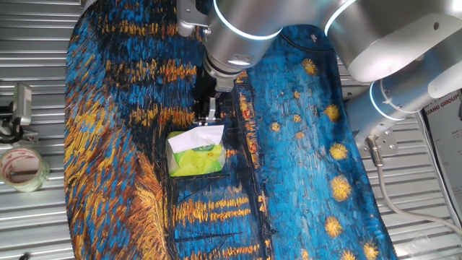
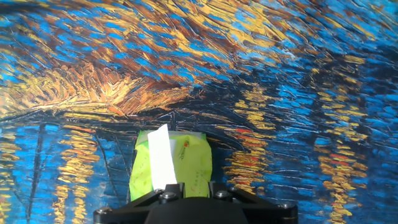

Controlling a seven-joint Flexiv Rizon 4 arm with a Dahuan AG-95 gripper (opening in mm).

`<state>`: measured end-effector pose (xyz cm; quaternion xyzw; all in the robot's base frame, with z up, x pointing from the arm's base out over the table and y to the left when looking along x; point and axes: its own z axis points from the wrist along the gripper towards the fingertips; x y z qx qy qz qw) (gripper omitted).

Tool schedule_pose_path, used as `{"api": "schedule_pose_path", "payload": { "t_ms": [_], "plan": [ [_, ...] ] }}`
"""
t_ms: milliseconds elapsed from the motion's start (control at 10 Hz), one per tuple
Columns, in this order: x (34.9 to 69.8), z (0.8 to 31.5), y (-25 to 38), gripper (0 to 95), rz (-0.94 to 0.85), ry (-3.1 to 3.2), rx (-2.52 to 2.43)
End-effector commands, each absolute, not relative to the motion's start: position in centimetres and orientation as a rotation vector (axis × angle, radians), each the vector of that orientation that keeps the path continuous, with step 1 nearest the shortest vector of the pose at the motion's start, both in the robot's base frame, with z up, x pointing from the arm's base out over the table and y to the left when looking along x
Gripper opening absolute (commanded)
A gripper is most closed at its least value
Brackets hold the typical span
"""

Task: Pull out a napkin

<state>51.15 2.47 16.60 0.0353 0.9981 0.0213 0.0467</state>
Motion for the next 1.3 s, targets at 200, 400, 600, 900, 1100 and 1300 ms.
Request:
{"api": "schedule_pose_path", "payload": {
  "t_ms": [200,400,600,900,1100,1300],
  "plan": [
    [50.8,16.5,2.6,19.0,0.055,3.056,0.108],
    [50.2,16.1,3.2,19.0,0.058,3.048,0.113],
    [50.0,16.0,3.7,19.0,0.061,3.046,0.118],
    [50.1,15.7,4.5,19.0,0.053,3.044,0.123],
    [50.3,15.5,4.8,19.0,0.064,3.043,0.121],
    [50.3,15.4,4.8,19.0,0.064,3.045,0.106]
  ]
}}
